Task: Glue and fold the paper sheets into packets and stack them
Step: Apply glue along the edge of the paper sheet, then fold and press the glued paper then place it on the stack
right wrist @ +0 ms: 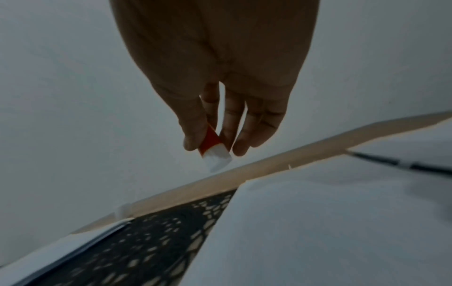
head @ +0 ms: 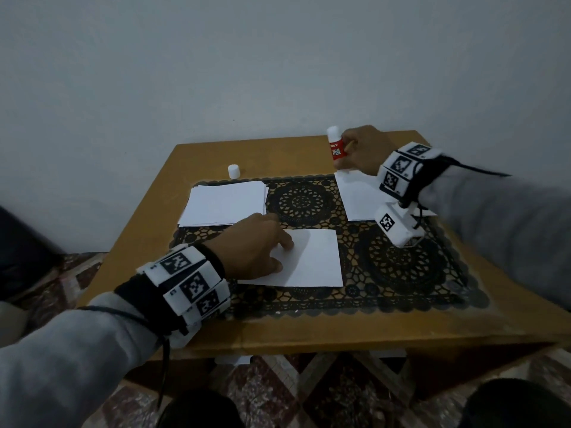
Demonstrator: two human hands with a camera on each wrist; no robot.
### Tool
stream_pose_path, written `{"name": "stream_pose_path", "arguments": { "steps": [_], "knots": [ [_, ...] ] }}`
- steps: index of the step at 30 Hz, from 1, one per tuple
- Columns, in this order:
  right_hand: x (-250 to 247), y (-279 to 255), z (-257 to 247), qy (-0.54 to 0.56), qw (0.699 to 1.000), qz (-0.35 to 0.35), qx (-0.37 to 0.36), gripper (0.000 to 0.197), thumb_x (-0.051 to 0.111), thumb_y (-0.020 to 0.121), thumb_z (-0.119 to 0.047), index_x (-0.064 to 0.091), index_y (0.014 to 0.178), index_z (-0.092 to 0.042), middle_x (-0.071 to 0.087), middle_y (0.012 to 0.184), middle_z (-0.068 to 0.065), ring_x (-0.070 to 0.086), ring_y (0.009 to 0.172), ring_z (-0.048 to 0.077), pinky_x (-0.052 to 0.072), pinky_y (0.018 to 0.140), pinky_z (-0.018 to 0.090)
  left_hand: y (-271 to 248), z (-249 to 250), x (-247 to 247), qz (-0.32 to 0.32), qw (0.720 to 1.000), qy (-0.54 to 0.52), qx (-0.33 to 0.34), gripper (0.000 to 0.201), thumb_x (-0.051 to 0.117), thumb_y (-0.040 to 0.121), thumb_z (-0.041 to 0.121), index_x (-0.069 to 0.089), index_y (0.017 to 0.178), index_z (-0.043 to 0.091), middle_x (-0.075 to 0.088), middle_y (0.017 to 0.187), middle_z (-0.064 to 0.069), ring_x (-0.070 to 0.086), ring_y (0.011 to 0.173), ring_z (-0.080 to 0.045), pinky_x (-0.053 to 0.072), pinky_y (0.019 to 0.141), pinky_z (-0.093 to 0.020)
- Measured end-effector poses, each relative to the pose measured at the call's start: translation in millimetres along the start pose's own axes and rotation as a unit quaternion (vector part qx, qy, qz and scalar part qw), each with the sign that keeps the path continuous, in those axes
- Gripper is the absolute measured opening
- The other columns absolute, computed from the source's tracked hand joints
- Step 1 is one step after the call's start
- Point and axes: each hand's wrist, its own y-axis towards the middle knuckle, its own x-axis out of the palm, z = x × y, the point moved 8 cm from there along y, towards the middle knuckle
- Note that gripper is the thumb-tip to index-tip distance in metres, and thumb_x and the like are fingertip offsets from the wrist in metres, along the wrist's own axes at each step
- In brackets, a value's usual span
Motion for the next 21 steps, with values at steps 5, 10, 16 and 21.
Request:
{"name": "stream_pose_path", "arguments": {
  "steps": [5,10,16,21],
  "knots": [
    [21,31,-3,-0.068,0.997,0.008,0.03,0.033,0.081,0.07,-0.024,0.066,0.095,-0.007,0.064,0.092,0.008,0.06,0.082,0.024,0.04,0.063,0.027,1,0,0,0.011,1.0,0.001,0.015,0.045,0.067,0.085,0.033,0.057,0.129,0.028,0.05,0.118,0.001,0.046,0.111,-0.018,0.039,0.091,-0.026],
    [34,49,-1,-0.08,0.995,-0.016,0.061,0.034,0.08,0.07,-0.021,0.065,0.097,-0.007,0.067,0.101,0.012,0.057,0.08,0.022,0.041,0.065,0.028,3,0,-1,0.009,1.0,-0.011,0.023,0.045,0.068,0.084,0.033,0.058,0.128,0.028,0.05,0.115,0.001,0.046,0.109,-0.017,0.037,0.086,-0.024],
    [38,54,2,-0.063,0.995,-0.028,0.073,0.041,0.082,0.069,-0.024,0.065,0.103,-0.009,0.067,0.104,0.01,0.061,0.086,0.024,0.048,0.076,0.032,2,2,-3,0.012,1.0,0.0,0.027,0.045,0.068,0.084,0.031,0.059,0.128,0.026,0.05,0.117,0.0,0.046,0.111,-0.019,0.037,0.085,-0.025],
    [7,40,10,-0.079,0.994,-0.019,0.08,0.042,0.08,0.073,-0.023,0.066,0.11,-0.008,0.065,0.112,0.011,0.061,0.101,0.028,0.05,0.087,0.035,2,2,-2,0.013,1.0,0.005,0.025,0.044,0.067,0.085,0.031,0.059,0.128,0.027,0.051,0.117,0.001,0.046,0.111,-0.018,0.034,0.084,-0.022]
  ]
}}
